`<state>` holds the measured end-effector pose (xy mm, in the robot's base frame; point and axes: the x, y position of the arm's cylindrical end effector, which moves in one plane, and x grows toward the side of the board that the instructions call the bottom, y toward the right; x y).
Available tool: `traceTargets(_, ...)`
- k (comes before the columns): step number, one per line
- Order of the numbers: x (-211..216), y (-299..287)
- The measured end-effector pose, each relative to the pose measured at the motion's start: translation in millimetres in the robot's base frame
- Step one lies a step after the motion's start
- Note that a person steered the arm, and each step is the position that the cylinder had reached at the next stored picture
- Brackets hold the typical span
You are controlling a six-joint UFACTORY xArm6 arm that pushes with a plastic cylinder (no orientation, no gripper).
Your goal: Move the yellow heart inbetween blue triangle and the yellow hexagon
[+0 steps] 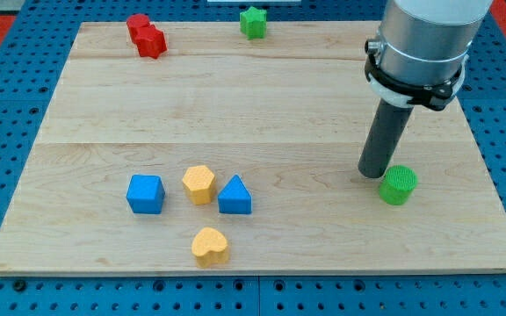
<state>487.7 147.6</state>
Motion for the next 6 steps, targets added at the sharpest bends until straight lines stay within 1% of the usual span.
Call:
traceTargets(1, 13.5, 27.7)
traceTargets(2, 30.3, 15.9)
traceTargets(3, 52.9, -47.1)
traceTargets(4, 104.9, -101.4)
traceTargets(5, 130.9, -148.0)
traceTargets(6, 130.2, -190.0)
